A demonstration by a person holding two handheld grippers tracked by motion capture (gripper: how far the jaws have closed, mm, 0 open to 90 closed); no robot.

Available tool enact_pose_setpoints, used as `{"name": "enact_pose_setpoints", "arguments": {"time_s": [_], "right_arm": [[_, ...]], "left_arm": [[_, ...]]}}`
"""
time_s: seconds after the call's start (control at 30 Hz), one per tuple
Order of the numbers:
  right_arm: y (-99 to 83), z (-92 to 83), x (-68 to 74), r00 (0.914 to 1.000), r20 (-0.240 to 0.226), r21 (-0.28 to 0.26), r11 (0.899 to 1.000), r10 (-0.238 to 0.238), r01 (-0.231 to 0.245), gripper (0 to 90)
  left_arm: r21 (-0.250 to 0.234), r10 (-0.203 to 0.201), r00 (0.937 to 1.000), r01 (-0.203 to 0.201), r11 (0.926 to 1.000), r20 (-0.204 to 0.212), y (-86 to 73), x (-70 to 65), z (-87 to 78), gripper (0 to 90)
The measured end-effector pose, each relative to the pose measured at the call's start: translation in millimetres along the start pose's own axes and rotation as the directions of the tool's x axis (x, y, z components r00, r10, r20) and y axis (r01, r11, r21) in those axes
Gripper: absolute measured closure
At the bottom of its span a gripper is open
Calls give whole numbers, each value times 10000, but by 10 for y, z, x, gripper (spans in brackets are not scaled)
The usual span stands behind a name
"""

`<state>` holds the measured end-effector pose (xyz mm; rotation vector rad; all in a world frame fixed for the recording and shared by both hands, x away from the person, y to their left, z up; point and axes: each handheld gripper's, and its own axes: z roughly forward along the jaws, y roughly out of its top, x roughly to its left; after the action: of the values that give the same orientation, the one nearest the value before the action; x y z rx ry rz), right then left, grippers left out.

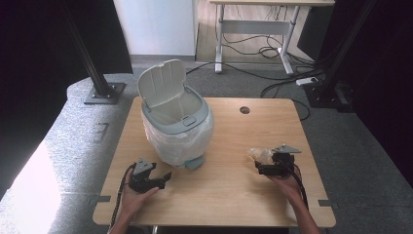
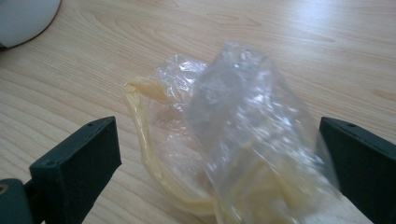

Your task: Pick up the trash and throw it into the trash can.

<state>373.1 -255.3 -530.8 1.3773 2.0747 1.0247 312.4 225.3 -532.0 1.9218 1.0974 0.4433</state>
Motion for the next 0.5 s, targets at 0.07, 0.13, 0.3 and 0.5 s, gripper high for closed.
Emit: {"name": "enact_pose_setpoints", "arguments": {"time_s": [0.07,0.13,0.3,0.5], "right_arm": [[2,52,11,10000,-52,88,10000,13,-12,6],[-7,101,23,9999,-83,149,9999,85,-83,10],[-46,197,88,9997,186,239,9996,-149,145,105],[-70,221,142,9959,812,229,9990,-397,380,358]], "left_arm": [[22,-19,10000,19,10000,-1,-4,5,2,219],[7,-29,10000,29,10000,-15,-5,6,-2,218],[7,-44,10000,44,10000,-23,-8,6,-2,219],[60,-8,10000,8,10000,-39,-15,10,5,220]]}}
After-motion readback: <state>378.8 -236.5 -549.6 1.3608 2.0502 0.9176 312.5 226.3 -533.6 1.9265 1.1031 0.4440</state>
